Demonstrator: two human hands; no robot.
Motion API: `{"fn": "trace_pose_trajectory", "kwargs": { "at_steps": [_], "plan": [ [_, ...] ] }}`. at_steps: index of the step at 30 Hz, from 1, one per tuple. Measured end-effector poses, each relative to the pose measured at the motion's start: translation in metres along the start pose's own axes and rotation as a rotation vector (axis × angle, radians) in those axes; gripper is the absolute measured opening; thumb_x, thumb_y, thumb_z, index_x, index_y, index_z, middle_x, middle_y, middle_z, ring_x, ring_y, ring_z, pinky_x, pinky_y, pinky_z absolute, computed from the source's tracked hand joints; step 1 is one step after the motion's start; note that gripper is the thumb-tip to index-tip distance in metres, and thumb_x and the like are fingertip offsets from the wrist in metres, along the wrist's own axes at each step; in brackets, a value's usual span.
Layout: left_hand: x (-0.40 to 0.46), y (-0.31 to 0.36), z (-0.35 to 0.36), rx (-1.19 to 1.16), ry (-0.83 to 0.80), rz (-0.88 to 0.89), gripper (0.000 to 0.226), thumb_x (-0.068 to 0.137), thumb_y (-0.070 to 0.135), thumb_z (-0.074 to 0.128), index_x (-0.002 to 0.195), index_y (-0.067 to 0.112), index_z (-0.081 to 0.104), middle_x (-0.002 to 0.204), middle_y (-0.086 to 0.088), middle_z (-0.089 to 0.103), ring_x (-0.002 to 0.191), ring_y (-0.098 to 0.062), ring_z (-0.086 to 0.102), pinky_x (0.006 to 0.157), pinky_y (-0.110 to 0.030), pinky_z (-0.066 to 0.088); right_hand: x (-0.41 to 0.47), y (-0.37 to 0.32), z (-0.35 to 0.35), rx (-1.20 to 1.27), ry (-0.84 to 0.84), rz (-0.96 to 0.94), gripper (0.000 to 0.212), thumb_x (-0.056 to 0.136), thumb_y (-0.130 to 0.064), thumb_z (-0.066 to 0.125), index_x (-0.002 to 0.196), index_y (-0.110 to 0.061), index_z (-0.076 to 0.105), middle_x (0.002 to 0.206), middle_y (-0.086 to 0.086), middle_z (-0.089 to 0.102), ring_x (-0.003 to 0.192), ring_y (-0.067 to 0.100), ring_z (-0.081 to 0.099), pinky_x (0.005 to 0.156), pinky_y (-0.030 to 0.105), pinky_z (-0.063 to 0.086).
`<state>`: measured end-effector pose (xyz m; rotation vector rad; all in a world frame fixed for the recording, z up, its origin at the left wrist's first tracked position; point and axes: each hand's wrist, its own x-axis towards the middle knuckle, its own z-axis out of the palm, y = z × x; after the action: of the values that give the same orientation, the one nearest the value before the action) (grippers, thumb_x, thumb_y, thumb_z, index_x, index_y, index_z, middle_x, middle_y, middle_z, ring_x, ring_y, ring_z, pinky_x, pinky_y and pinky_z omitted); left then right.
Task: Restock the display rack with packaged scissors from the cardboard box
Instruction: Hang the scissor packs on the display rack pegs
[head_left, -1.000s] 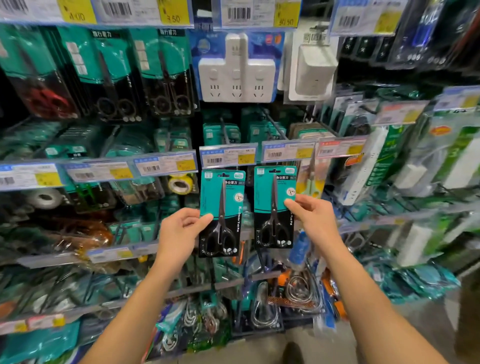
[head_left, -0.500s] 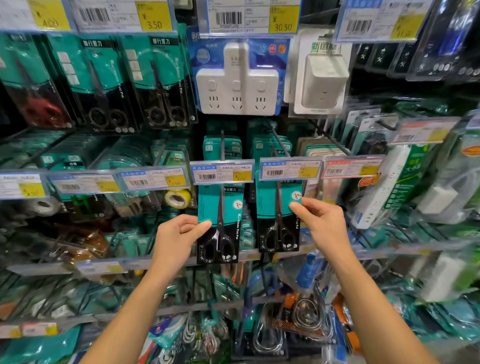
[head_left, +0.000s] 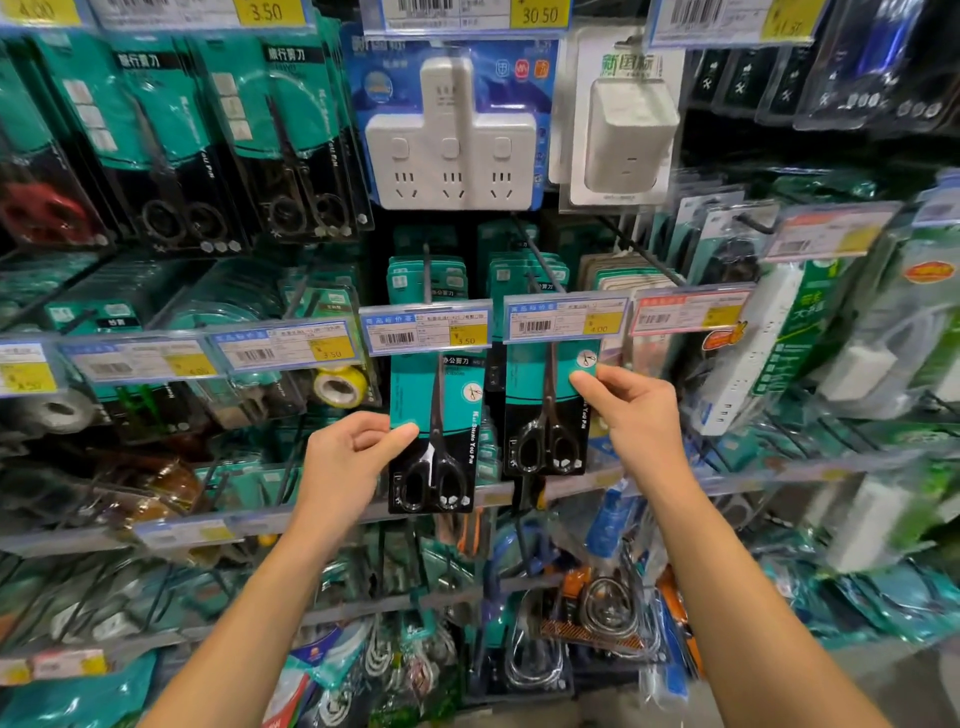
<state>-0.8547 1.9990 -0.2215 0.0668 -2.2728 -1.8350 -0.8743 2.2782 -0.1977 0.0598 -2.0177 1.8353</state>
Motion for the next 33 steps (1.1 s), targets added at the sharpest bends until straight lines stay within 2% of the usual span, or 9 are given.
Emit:
{"fn": "trace_pose_trajectory", "kwargs": {
  "at_steps": [2, 5, 8, 11, 14, 16, 19, 28, 33],
  "plan": [
    [0.000, 0.001, -0.001, -0.007, -0.002, 0.002, 0.012, 0.081, 0.026, 0.079, 0.081, 0.017, 0.071, 0.070, 0.009, 0.075, 0.066, 0.006, 0.067, 0.062, -0.004, 0.047, 0.003, 0.000, 0.002, 0.003, 0.002, 0.003, 0.020, 0.086, -0.015, 0.073, 0.067, -0.018, 0.074, 0.061, -0.009, 0.062, 0.064, 0.003, 0.052, 0.061, 0.021, 0.047],
    [0.001, 0.001, -0.004, -0.010, -0.007, 0.009, 0.011, 0.081, 0.027, 0.079, 0.081, 0.019, 0.072, 0.075, 0.007, 0.076, 0.071, 0.004, 0.069, 0.064, -0.006, 0.049, 0.008, 0.003, 0.003, -0.030, -0.009, -0.027, 0.038, 0.088, -0.019, 0.071, 0.063, 0.005, 0.055, 0.061, 0.006, 0.037, 0.060, 0.013, 0.032, 0.056, 0.027, 0.028],
    [0.002, 0.001, -0.007, -0.004, -0.006, 0.002, 0.012, 0.081, 0.029, 0.078, 0.083, 0.019, 0.073, 0.079, 0.003, 0.077, 0.075, -0.001, 0.070, 0.068, -0.012, 0.050, 0.013, 0.006, 0.007, -0.082, 0.014, 0.006, 0.033, 0.087, -0.022, 0.072, 0.068, 0.003, 0.063, 0.061, 0.005, 0.047, 0.063, 0.013, 0.038, 0.060, 0.030, 0.032],
    [0.004, 0.000, -0.007, -0.017, -0.009, -0.007, 0.012, 0.081, 0.028, 0.078, 0.085, 0.018, 0.073, 0.080, 0.004, 0.077, 0.077, -0.004, 0.071, 0.073, -0.018, 0.051, 0.019, 0.010, 0.013, -0.077, 0.074, 0.055, 0.019, 0.085, -0.022, 0.075, 0.090, -0.004, 0.075, 0.074, -0.001, 0.068, 0.073, 0.009, 0.056, 0.070, 0.030, 0.046],
    [0.006, -0.001, -0.006, -0.046, 0.008, -0.027, 0.014, 0.080, 0.026, 0.079, 0.086, 0.015, 0.072, 0.076, 0.006, 0.077, 0.075, -0.003, 0.071, 0.076, -0.024, 0.053, 0.029, 0.013, 0.018, -0.096, 0.101, 0.039, 0.028, 0.086, -0.020, 0.074, 0.103, 0.003, 0.072, 0.084, 0.002, 0.069, 0.078, 0.007, 0.060, 0.071, 0.015, 0.047],
    [0.008, -0.002, -0.004, -0.049, 0.026, -0.035, 0.014, 0.079, 0.026, 0.080, 0.085, 0.019, 0.070, 0.071, 0.013, 0.075, 0.069, 0.005, 0.068, 0.073, -0.020, 0.050, 0.037, 0.016, 0.020, -0.121, 0.107, 0.050, 0.021, 0.086, -0.023, 0.074, 0.097, -0.005, 0.072, 0.077, -0.005, 0.067, 0.072, 0.003, 0.058, 0.063, 0.004, 0.042],
    [0.012, -0.006, -0.002, -0.047, 0.034, -0.030, 0.013, 0.079, 0.028, 0.081, 0.082, 0.022, 0.069, 0.069, 0.016, 0.074, 0.067, 0.009, 0.067, 0.072, -0.019, 0.047, 0.046, 0.025, 0.026, -0.107, 0.131, 0.094, 0.015, 0.084, -0.027, 0.076, 0.077, -0.019, 0.065, 0.069, -0.015, 0.063, 0.066, -0.008, 0.055, 0.060, 0.002, 0.040],
    [0.026, -0.018, 0.006, -0.074, 0.056, -0.011, 0.015, 0.077, 0.029, 0.082, 0.081, 0.024, 0.069, 0.075, 0.007, 0.073, 0.067, 0.004, 0.066, 0.075, -0.023, 0.049, 0.064, 0.038, 0.041, -0.121, 0.233, 0.081, 0.019, 0.082, -0.033, 0.076, 0.087, -0.024, 0.060, 0.074, -0.020, 0.060, 0.075, 0.003, 0.060, 0.074, 0.013, 0.040],
    [0.030, -0.019, 0.011, -0.086, 0.067, 0.005, 0.014, 0.077, 0.026, 0.082, 0.082, 0.023, 0.069, 0.074, 0.004, 0.071, 0.062, 0.008, 0.064, 0.072, -0.019, 0.048, 0.074, 0.038, 0.048, -0.200, 0.245, 0.046, 0.019, 0.084, -0.030, 0.074, 0.087, -0.013, 0.067, 0.071, -0.016, 0.054, 0.079, 0.014, 0.058, 0.075, 0.022, 0.043]
  ]
}}
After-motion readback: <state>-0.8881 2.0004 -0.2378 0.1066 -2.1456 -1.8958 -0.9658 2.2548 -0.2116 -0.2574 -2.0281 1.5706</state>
